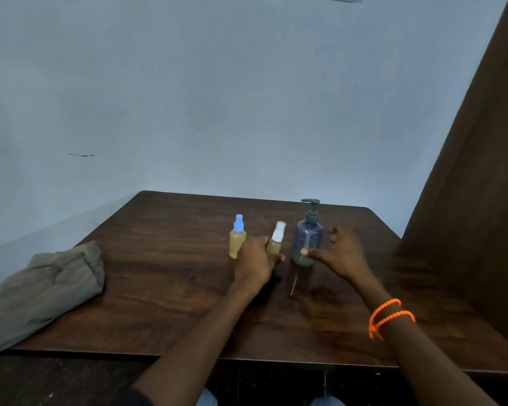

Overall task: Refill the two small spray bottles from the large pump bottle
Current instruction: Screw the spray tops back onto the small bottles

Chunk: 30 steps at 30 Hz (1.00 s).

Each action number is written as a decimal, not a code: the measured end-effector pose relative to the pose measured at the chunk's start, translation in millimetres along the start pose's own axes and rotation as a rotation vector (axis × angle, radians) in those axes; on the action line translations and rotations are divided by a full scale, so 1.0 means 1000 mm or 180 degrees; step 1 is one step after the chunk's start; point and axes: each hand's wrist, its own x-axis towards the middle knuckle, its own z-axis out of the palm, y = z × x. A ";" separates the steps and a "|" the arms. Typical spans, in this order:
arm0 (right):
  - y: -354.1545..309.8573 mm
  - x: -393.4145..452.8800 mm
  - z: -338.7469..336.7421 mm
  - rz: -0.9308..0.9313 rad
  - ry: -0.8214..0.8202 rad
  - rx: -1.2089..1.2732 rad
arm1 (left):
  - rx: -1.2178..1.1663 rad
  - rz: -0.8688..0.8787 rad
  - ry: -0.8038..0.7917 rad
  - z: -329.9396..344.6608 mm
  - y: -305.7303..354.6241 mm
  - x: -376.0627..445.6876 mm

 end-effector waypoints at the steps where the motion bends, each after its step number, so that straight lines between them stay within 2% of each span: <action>1: 0.007 0.003 0.005 -0.0047 -0.0202 0.0221 | 0.0097 -0.0007 0.0027 0.003 0.002 0.003; 3: 0.010 0.007 0.015 -0.0118 -0.0403 0.0570 | 0.0226 -0.0072 0.0063 0.009 0.005 0.010; 6: 0.009 0.022 0.029 -0.0099 -0.0373 0.0742 | 0.0361 -0.0152 0.0087 0.019 0.008 0.025; 21: 0.041 0.149 0.086 0.0156 -0.0076 0.0940 | 0.0631 -0.0390 0.0169 0.064 -0.014 0.140; 30: 0.046 0.169 0.100 0.0175 0.0054 0.0928 | 0.0688 -0.0452 0.0249 0.079 -0.025 0.164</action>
